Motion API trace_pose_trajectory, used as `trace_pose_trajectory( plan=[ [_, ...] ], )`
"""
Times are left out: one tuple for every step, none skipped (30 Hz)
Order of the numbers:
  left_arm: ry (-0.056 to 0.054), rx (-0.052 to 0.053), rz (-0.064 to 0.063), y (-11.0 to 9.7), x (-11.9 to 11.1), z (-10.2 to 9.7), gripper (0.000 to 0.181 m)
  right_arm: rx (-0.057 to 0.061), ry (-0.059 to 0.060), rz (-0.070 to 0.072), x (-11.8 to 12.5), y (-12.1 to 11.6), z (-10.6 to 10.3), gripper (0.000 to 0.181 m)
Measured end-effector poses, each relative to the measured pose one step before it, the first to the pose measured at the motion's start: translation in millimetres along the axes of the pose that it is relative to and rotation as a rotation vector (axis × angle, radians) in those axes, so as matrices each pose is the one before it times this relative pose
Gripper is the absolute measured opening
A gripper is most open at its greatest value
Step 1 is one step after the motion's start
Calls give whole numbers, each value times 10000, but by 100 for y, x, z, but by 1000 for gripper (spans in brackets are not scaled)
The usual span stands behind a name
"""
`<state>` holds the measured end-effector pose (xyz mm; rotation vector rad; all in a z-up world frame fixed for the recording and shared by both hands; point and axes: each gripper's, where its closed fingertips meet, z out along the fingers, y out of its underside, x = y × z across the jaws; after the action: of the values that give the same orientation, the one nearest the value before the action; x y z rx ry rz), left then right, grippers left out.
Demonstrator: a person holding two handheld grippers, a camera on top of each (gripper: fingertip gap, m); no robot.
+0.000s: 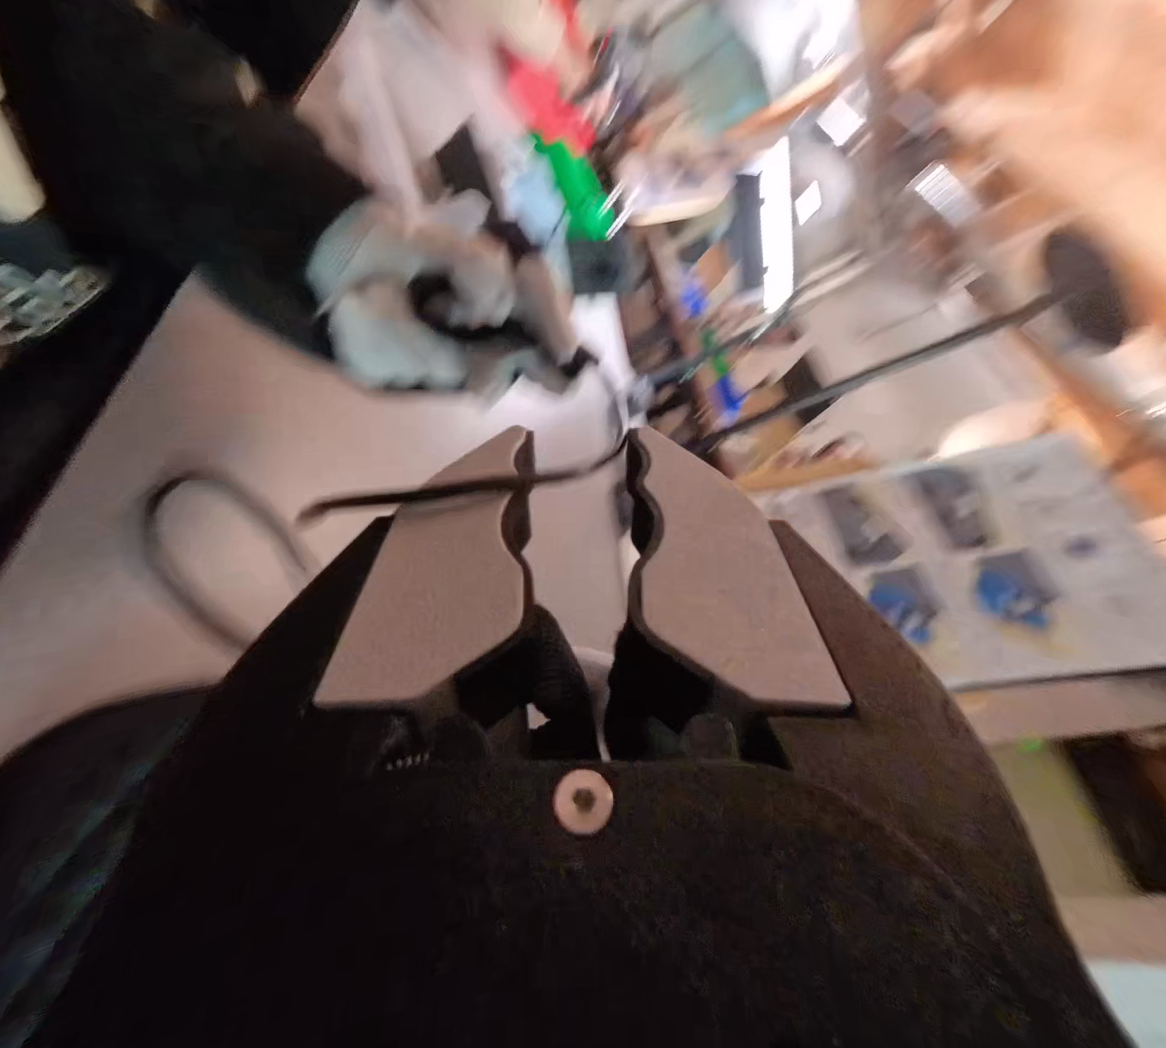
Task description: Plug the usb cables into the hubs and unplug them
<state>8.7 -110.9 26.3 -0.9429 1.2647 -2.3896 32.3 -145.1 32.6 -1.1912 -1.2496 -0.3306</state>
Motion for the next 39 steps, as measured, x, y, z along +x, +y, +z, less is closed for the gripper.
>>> trace_pose_trajectory(
  plan=[
    [-849, -628, 1090, -98, -327, -487, 7, -956, -769, 520, -905, 1559, -514, 29],
    [-861, -629, 1045, -39, -366, -461, 7, -884, -707, 606, -915, 1523, -447, 33],
    [-825, -672, 1002, 84, -375, -409, 7, -860, -558, 605, -749, 1502, -388, 37],
    [-854, -690, 1034, 204, -440, -347, 7, -737, -177, 428, -219, 1293, -309, 40],
    [-849, -713, 1058, 320, -439, -264, 7, -446, 149, 189, 210, 786, -258, 40],
    [-754, -685, 1003, 367, -307, -119, 6, -101, 286, -12, 389, 167, -221, 39],
    [-652, -629, 924, 339, -132, 24, 7, 232, 447, -169, 613, -498, -129, 37],
    [-638, -521, 882, 209, -57, 148, 7, 500, 397, -205, 509, -1067, 19, 33],
    [-593, -397, 894, 61, 45, 215, 6, 625, 199, -168, 187, -1377, 244, 32],
    [-549, -364, 891, -12, 142, 234, 7, 627, 165, -153, 84, -1449, 435, 30],
    [-558, -372, 928, -26, 130, 212, 6, 541, 85, -129, -105, -1324, 631, 27],
    [-512, -347, 927, -89, 144, 140, 7, 362, -84, -131, -412, -1013, 743, 27],
    [-481, -297, 854, -148, 92, 65, 7, 209, -80, -165, -457, -718, 804, 26],
    [-383, -191, 725, -244, 96, -25, 7, 92, -10, -228, -372, -448, 757, 25],
    [-254, -74, 525, -339, 119, -92, 7, 4, 49, -260, -261, -248, 663, 24],
    [-142, -30, 345, -314, 113, -94, 7, 16, 118, -224, -100, -171, 505, 22],
    [-67, -16, 236, -241, 106, -96, 7, 73, 131, -145, 12, -181, 337, 20],
    [-33, 5, 158, -168, 83, -88, 7, 66, 127, -103, 90, -104, 198, 19],
    [-14, -7, 124, -92, 50, -71, 7, 16, 178, -126, 218, 19, 65, 17],
    [-8, 10, 136, -69, 43, -67, 7, -20, 147, -142, 196, 102, -17, 17],
    [-16, 20, 99, -57, 20, -65, 7, -44, 17, -106, 10, 158, -49, 17],
    [40, -16, 73, -39, 72, -26, 7, -48, 5, -72, -4, 149, -56, 17],
    [34, -26, 70, -36, 79, -14, 7, -35, -15, -84, -53, 107, -24, 17],
    [-13, 26, 82, -123, 39, -22, 7, -70, -60, -72, -129, 120, 38, 17],
    [3, 36, 79, -154, 62, -40, 7, -150, 2, -83, -62, 197, 93, 17],
    [30, 36, 87, -179, 106, -55, 7, -180, 54, -131, -12, 237, 136, 16],
    [-6, 66, 75, -244, 43, -90, 7, -192, 18, -165, -81, 252, 153, 14],
    [12, 93, 41, -259, 48, -108, 7, -147, 26, -201, -90, 180, 148, 9],
    [-15, 36, 26, -130, -24, -95, 7, 35, 187, -225, 172, -81, 28, 5],
    [-89, 212, 17, -240, -182, -183, 7, 158, 117, -114, 167, -247, -88, 5],
    [-180, 516, -187, -500, -400, -283, 7, 387, 199, 67, 419, -494, -234, 5],
    [-146, 877, -371, -873, -462, -402, 9, 674, 263, 140, 560, -776, -388, 5],
    [-32, 1205, -515, -1256, -377, -536, 11, 902, 235, 243, 563, -945, -474, 5],
    [-27, 1346, -706, -1448, -393, -592, 11, 1047, 143, 445, 474, -1022, -503, 4],
    [11, 1321, -895, -1464, -317, -509, 12, 1131, 88, 646, 425, -1029, -407, 4],
    [72, 1118, -930, -1223, -196, -328, 15, 1131, -2, 751, 269, -953, -288, 5],
    [-69, 711, -812, -655, -324, -139, 18, 941, -26, 697, 192, -657, -149, 5],
    [-8, 373, -600, -156, -149, 31, 20, 746, -25, 616, 124, -372, -57, 5],
    [225, 233, -394, 38, 324, 120, 21, 583, -46, 575, 38, -149, 32, 5]
  ],
)
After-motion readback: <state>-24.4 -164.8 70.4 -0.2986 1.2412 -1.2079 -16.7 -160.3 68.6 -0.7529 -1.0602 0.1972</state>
